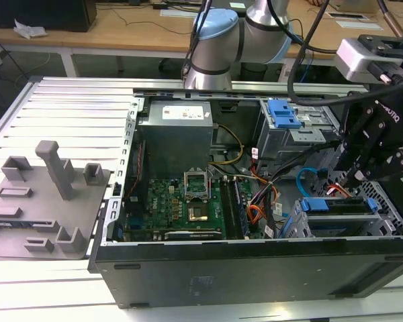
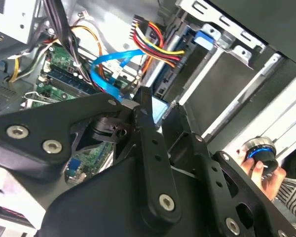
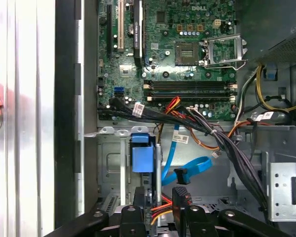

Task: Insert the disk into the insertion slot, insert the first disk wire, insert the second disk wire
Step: 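Insert the second disk wire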

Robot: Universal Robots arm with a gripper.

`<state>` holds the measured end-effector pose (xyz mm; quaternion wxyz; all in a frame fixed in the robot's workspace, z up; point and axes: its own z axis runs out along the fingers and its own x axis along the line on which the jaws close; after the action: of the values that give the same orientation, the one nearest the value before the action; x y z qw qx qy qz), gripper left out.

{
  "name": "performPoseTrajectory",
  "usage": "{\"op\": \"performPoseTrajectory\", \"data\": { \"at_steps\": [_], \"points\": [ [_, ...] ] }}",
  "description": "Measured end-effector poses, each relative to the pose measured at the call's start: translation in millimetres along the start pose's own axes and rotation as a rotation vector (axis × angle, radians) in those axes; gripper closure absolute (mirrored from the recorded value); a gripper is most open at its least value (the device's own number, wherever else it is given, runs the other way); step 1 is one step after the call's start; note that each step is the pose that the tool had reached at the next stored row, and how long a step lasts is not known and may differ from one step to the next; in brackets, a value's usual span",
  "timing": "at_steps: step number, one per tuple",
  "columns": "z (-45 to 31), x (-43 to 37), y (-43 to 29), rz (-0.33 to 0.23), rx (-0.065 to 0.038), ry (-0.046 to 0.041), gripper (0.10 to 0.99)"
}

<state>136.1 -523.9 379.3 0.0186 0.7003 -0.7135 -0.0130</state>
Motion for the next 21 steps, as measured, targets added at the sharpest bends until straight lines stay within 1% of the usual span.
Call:
{"op": "performPoseTrajectory", "data": {
  "at_steps": [2, 4, 5, 8, 10, 13, 18, 20, 21],
  "points": [
    [0.0, -4.8, 0.1, 0.0, 0.0, -0.0001, 0.725],
    [-0.1, -11.7, 0.2, 0.0, 0.0, 0.0, 0.725],
    [-0.1, -12.9, 0.2, 0.0, 0.0, 0.0, 0.725],
    [1.1, -13.0, 0.8, -0.003, 0.0, -0.0001, 0.725],
    [2.1, -13.0, 4.5, -0.003, 0.0, 0.0, 0.725],
    [4.2, -12.9, 7.9, -0.003, 0.0, 0.0001, 0.725],
    [8.9, -13.1, 7.9, -0.003, 0.0, 0.0001, 0.725],
    [10.4, -16.0, 8.9, -0.003, 0.0, -0.0001, 0.725],
    [11.4, -16.6, 11.3, -0.004, 0.0, 0.0, 0.725]
  ]
}}
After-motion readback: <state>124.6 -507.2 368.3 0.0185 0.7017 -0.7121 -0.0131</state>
